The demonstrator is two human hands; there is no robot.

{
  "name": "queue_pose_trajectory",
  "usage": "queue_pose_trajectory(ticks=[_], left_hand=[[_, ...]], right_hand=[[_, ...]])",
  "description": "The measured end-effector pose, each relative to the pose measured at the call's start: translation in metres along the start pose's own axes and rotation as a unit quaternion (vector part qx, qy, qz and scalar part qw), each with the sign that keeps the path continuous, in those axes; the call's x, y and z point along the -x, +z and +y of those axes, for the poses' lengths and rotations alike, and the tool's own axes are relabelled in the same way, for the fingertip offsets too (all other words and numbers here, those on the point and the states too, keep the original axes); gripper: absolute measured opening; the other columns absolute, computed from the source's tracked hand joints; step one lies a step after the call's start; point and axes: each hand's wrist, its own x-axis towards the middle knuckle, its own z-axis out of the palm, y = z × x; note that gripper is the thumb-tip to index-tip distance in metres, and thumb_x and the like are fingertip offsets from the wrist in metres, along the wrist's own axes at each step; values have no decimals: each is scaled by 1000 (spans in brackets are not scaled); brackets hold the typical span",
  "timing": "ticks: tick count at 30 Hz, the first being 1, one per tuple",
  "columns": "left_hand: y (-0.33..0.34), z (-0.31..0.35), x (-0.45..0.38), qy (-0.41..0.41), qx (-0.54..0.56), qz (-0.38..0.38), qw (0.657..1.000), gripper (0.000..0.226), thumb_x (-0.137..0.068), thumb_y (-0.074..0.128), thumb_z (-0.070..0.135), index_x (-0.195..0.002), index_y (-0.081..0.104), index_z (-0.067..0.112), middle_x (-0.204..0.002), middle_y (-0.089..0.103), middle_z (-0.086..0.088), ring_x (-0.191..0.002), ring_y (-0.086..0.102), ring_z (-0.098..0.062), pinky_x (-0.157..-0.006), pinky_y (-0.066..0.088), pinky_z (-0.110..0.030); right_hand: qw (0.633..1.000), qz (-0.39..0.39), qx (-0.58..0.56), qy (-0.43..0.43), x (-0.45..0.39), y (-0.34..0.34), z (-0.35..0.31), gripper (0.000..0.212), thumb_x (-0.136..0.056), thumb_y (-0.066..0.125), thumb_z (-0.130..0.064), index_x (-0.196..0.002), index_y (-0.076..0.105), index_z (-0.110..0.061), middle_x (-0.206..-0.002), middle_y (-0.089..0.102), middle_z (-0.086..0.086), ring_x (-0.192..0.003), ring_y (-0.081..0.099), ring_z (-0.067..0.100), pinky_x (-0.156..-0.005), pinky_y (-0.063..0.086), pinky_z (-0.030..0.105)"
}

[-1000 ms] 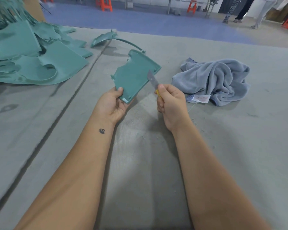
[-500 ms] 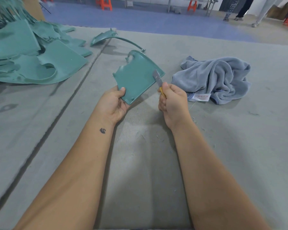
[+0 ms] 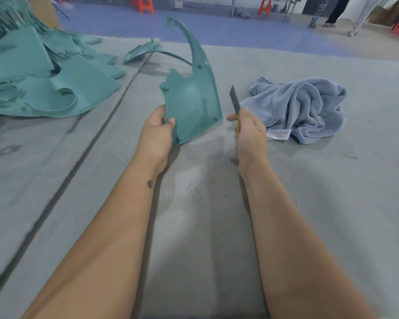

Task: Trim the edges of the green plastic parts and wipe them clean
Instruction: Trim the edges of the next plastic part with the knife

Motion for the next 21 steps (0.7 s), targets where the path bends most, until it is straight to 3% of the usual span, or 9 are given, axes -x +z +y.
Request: queue_pose_trajectory(ticks=[2,5,9,12,21], left_hand=[[1,1,0,-9,59,-9,998,38,-100,32,-5,-109,61,20,-105,70,2,-99,67,-17,-92,53,-37],[3,3,-1,-38,157,-15,987,39,-100,31,-6,-106,61,17,-93,74,4,-87,70,-13,-81,57,-33],[2,6,0,-60,210,-16,976,37,-101,30,-6,-103,61,15,-89,74,2,-82,70,-15,-73,60,-32],[2,8,1,-65,227,-15,972,36,-101,30,-6,-103,61,13,-88,73,0,-79,70,-15,-68,60,-31],[-3,7,1,-76,228,0,971,35,-101,30,-5,-102,61,11,-96,71,-2,-84,69,-16,-76,58,-32]], right_hand=[[1000,-5,-19,-2,-1,-1,-2,24,-94,53,-25,-71,54,-22,-56,39,-18,-53,36,-3,-56,32,16],[999,-10,-32,-16,-4,-3,-3,27,-92,53,-12,-68,44,-21,-58,35,-13,-49,31,0,-47,28,10],[998,-16,-11,-63,-2,-2,0,27,-98,50,-14,-71,50,-20,-60,46,-6,-48,36,-2,-47,31,9],[995,-15,9,-96,-1,-1,2,29,-100,49,-13,-72,50,-19,-57,45,-4,-48,34,1,-47,31,12],[991,-50,81,-98,1,-1,7,28,-97,52,-12,-71,52,-21,-63,41,4,-61,34,16,-55,30,26]])
